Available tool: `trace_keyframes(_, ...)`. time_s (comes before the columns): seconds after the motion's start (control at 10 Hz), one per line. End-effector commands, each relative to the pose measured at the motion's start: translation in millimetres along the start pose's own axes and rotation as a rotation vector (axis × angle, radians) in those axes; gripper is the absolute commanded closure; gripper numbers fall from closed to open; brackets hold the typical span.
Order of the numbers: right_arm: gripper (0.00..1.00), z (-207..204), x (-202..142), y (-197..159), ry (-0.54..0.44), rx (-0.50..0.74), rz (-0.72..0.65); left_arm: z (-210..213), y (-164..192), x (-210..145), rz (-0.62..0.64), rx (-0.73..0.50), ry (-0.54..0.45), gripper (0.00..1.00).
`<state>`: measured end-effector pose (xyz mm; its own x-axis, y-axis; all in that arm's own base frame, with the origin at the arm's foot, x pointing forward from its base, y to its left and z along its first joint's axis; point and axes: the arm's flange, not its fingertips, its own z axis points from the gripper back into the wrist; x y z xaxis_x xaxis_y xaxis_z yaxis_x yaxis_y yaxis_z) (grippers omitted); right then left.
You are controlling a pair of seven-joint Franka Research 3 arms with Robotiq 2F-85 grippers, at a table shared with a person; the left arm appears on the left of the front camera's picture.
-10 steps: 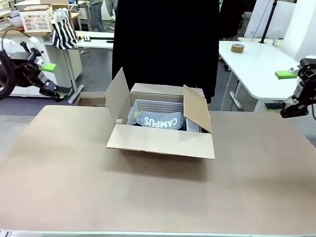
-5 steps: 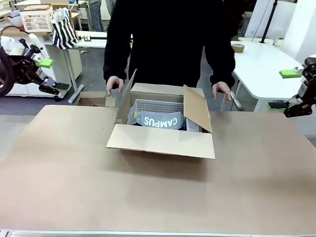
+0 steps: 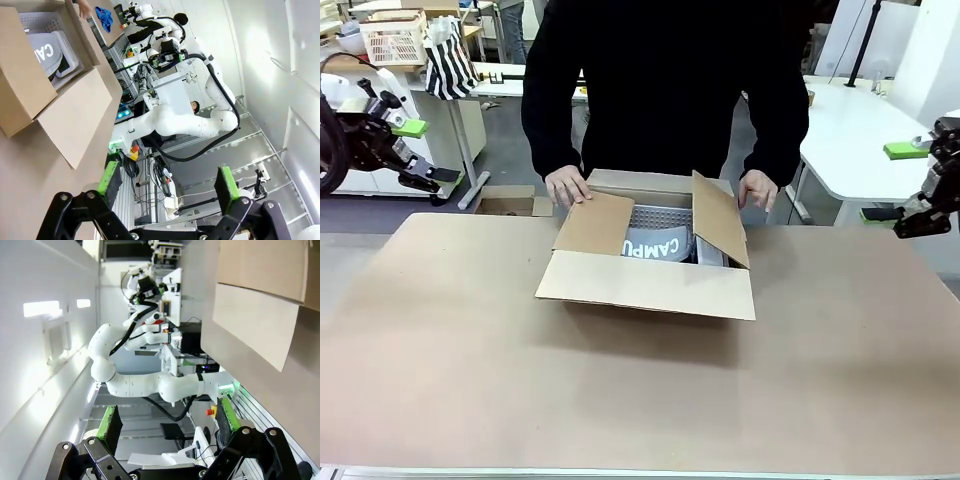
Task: Pack the gift set into the box.
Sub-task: Press and hold the closed box until the human finishes sealing it.
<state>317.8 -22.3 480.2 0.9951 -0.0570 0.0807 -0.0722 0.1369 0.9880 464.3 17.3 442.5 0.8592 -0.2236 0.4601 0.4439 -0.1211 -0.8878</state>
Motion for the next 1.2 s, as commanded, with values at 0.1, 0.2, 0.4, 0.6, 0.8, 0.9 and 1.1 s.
trace_keyframes(0.1, 0.0, -2.2, 2.2, 0.1, -0.006, 0.029, 0.032, 0.9, -3.2, 0.1, -0.021, -0.016, -0.009, 0.0)
trace_keyframes(0.2, 0.0, -2.2, 2.2, 0.1, -0.006, 0.029, 0.032, 0.9, -3.2, 0.1, -0.021, -0.016, -0.009, 0.0)
trace_keyframes(0.4, 0.0, -2.2, 2.2, 0.1, -0.006, 0.029, 0.032, 0.9, -3.2, 0.1, -0.021, -0.016, -0.009, 0.0)
trace_keyframes(0.6, 0.0, -2.2, 2.2, 0.1, -0.006, 0.029, 0.032, 0.9, -3.2, 0.1, -0.021, -0.016, -0.009, 0.0)
trace_keyframes(0.8, 0.0, -2.2, 2.2, 0.1, -0.006, 0.029, 0.032, 0.9, -3.2, 0.1, -0.021, -0.016, -0.009, 0.0)
trace_keyframes(0.9, 0.0, -2.2, 2.2, 0.1, -0.006, 0.029, 0.032, 0.9, -3.2, 0.1, -0.021, -0.016, -0.009, 0.0)
trace_keyframes(1.1, 0.0, -2.2, 2.2, 0.1, -0.006, 0.029, 0.032, 0.9, -3.2, 0.1, -0.021, -0.016, -0.009, 0.0)
